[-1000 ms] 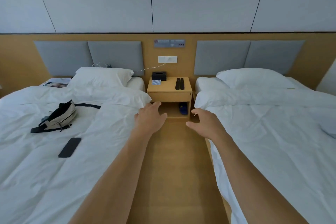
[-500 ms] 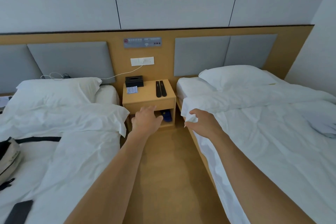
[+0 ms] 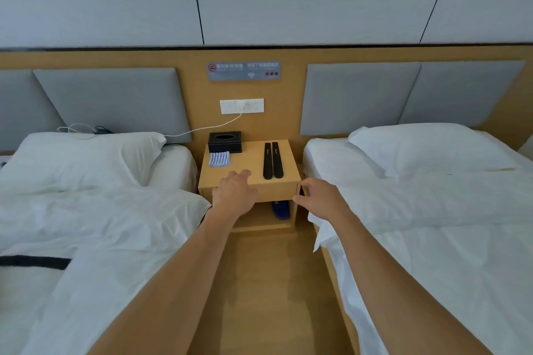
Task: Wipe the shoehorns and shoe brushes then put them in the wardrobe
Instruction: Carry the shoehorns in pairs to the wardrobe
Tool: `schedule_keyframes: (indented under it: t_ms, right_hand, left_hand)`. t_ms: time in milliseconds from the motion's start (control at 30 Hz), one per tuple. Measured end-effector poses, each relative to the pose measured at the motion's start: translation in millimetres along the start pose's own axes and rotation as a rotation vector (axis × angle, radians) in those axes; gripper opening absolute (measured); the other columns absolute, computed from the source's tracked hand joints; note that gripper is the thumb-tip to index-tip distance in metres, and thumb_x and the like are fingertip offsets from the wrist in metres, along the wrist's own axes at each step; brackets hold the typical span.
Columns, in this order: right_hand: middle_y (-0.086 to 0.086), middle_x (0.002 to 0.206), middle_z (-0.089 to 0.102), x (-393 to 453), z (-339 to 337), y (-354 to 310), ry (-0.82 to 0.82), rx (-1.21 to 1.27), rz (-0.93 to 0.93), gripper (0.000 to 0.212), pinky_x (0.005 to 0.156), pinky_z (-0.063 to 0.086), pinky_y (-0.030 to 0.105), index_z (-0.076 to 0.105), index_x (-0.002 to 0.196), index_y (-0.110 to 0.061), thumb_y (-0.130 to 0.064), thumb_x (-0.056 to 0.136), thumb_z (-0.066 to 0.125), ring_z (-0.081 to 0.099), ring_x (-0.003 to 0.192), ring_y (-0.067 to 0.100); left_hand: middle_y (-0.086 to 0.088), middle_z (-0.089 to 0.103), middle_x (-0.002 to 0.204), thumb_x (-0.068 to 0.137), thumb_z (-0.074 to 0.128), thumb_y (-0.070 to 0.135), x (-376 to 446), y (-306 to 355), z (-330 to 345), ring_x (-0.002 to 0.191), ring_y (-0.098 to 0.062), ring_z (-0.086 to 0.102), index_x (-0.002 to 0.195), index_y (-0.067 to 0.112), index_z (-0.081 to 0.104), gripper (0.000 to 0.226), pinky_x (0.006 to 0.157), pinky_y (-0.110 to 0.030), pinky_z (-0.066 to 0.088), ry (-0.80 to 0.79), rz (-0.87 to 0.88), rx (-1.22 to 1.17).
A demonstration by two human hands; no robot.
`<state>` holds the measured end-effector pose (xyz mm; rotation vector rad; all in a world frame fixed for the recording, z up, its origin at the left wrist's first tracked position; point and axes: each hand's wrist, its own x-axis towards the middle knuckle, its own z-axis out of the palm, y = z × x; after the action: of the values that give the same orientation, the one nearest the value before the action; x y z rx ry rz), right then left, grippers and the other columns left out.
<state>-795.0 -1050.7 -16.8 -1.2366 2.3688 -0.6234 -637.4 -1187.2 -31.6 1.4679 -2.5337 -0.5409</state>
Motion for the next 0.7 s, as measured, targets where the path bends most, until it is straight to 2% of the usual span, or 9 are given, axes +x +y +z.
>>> schedule_keyframes:
  t_ms: [267, 533, 700]
  right_hand:
    - [0.004, 0.140, 0.056, 142, 14, 7, -0.079, 0.037, 0.069, 0.052, 0.095, 0.048, 0.032, 0.048, 0.140, -0.022, -0.036, 0.093, 0.065, 0.054, 0.126, 0.023]
    - [0.003, 0.139, 0.055, 296, 31, 10, -0.091, 0.066, 0.172, 0.048, 0.089, 0.045, 0.027, 0.052, 0.137, -0.023, -0.037, 0.093, 0.066, 0.055, 0.125, 0.021]
    - [0.001, 0.140, 0.055, 381, 45, 8, -0.103, 0.114, 0.280, 0.047, 0.095, 0.046, 0.030, 0.054, 0.136, -0.024, -0.039, 0.093, 0.065, 0.054, 0.126, 0.021]
  left_hand:
    - [-0.006, 0.054, 0.127, 0.093, 0.054, 0.043, 128, -5, 31, 0.110, -0.025, 0.057, 0.140, 0.028, 0.039, 0.052, 0.091, -0.044, 0.053, -0.061, 0.002, 0.018]
    - [-0.010, 0.057, 0.125, 0.095, 0.053, 0.039, 281, -24, 68, 0.107, -0.025, 0.059, 0.143, 0.024, 0.039, 0.052, 0.093, -0.043, 0.052, -0.159, -0.024, -0.045]
    - [-0.009, 0.053, 0.133, 0.095, 0.055, 0.038, 376, -34, 80, 0.115, -0.027, 0.056, 0.144, 0.023, 0.039, 0.053, 0.095, -0.042, 0.052, -0.230, -0.024, -0.085]
